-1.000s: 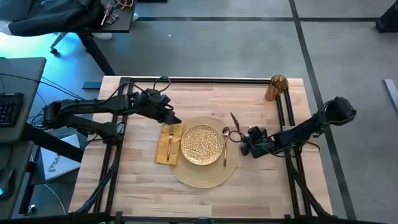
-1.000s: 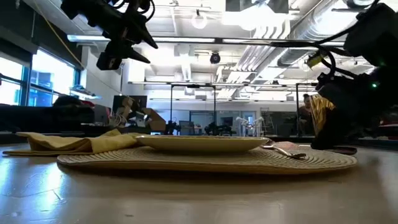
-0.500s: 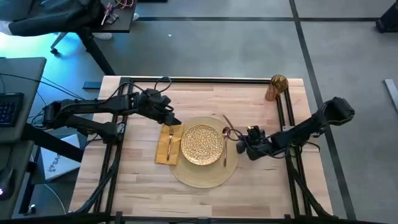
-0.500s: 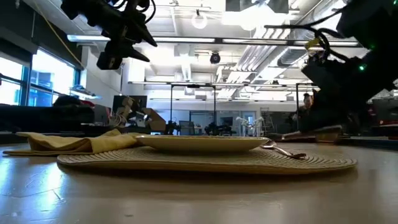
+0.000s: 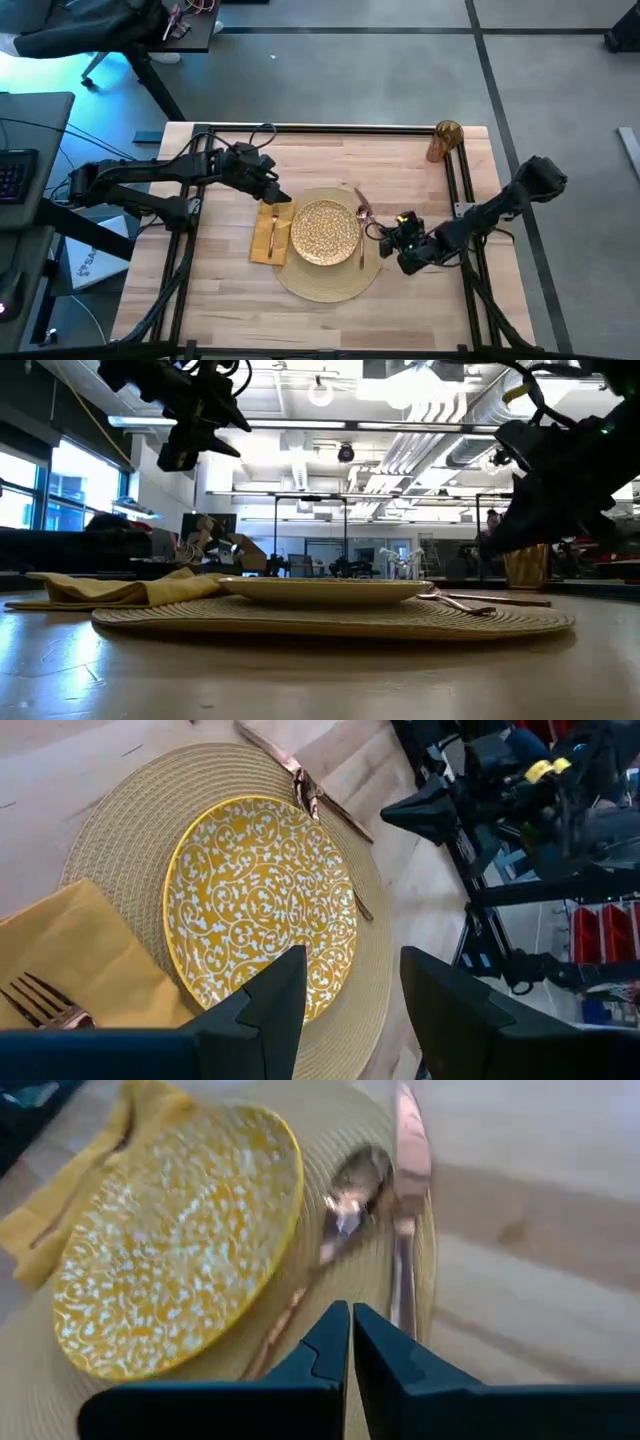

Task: Set table place
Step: Put the brown knife on the brown placemat

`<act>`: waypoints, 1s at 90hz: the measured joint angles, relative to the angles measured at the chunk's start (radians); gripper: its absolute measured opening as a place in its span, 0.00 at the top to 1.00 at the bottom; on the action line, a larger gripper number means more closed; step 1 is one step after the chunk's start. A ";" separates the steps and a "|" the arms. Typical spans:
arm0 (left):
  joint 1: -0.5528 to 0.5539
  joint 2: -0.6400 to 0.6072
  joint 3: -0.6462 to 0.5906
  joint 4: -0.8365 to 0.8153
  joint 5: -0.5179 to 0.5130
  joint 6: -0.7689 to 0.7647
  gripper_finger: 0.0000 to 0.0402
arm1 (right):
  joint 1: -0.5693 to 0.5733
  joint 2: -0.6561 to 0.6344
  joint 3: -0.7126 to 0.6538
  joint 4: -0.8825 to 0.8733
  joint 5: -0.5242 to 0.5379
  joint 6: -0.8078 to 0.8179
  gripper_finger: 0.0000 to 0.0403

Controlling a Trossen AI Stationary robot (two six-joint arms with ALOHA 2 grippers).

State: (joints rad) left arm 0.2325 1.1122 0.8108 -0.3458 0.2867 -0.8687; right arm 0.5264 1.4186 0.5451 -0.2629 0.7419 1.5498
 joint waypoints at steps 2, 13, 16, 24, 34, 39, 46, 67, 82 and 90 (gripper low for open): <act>0.000 0.000 0.000 0.000 0.000 0.003 0.63 | -0.006 0.003 -0.001 0.000 -0.016 0.018 1.00; 0.001 0.000 0.000 0.000 0.000 0.012 0.63 | -0.078 0.012 -0.023 -0.017 -0.130 0.022 1.00; 0.001 0.000 0.000 0.000 -0.001 0.017 0.63 | -0.104 0.012 -0.026 -0.018 -0.159 0.004 1.00; 0.001 0.000 0.000 0.000 -0.002 0.026 0.63 | -0.167 0.012 -0.029 -0.008 -0.233 -0.082 1.00; 0.001 0.000 0.000 0.000 -0.002 0.028 0.63 | -0.215 0.016 -0.030 0.013 -0.321 -0.193 1.00; 0.001 0.000 0.000 0.000 -0.002 0.030 0.63 | -0.221 0.017 -0.030 0.028 -0.354 -0.234 1.00; 0.001 0.000 0.000 0.000 -0.003 0.042 0.63 | -0.216 0.017 -0.030 0.051 -0.386 -0.270 1.00; 0.001 0.000 0.000 0.000 -0.006 0.061 0.63 | -0.150 0.017 -0.030 0.066 -0.429 -0.268 1.00; 0.001 0.000 0.000 0.000 -0.007 0.062 0.63 | -0.112 0.013 0.024 0.049 -0.398 -0.336 1.00; 0.000 0.000 0.000 -0.001 -0.008 0.065 0.63 | -0.118 0.013 0.069 0.036 -0.381 -0.411 1.00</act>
State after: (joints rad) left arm 0.2329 1.1118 0.8108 -0.3466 0.2791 -0.8039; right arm 0.4083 1.4319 0.6143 -0.2267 0.3612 1.1389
